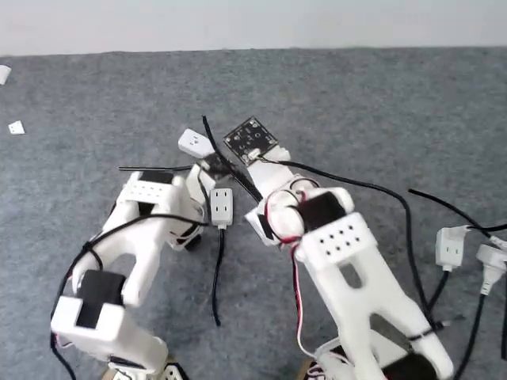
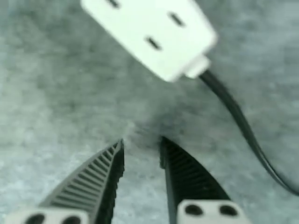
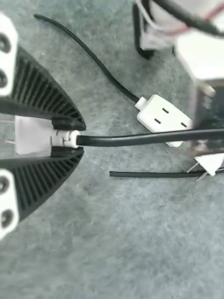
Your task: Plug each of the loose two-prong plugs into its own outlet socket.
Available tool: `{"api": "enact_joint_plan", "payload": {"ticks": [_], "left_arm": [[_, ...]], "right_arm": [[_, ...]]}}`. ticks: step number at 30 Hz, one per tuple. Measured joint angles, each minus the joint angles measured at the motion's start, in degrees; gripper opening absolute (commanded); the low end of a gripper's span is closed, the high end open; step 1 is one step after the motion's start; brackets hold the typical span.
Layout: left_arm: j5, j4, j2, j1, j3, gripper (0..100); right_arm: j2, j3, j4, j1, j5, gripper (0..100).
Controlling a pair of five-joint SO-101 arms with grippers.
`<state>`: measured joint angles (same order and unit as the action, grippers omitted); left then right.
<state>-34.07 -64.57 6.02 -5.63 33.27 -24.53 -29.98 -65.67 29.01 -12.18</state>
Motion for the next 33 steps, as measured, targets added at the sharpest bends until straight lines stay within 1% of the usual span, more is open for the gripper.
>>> {"api": "enact_joint_plan", "payload": {"ticks": [4, 9, 11, 19, 26, 33], "left_arm": [[-1.49, 1.76, -3.78, -1.76, 4.75, 12], [-4.22, 2.02, -6.33, -3.69, 7.82, 12], [-4.22, 2.20, -6.42, -3.69, 7.91, 12], [-2.64, 3.34, -6.42, -3.69, 7.91, 12], [-2.02, 3.34, -6.51, -3.96, 8.18, 14], [-3.25, 3.78, -7.03, -5.27, 8.88, 15]], "right_arm": [[2.46, 0.00, 2.11, 0.00, 0.09, 1.0], [2.64, 0.00, 3.96, 0.00, 0.35, 1.0], [2.64, 0.00, 4.31, 0.00, 0.35, 1.0], [3.16, -0.09, 8.35, 0.00, 5.10, 1.0], [3.16, -0.09, 8.79, 0.09, 5.45, 1.0], [3.16, -0.09, 8.79, 0.00, 5.45, 1.0]]}}
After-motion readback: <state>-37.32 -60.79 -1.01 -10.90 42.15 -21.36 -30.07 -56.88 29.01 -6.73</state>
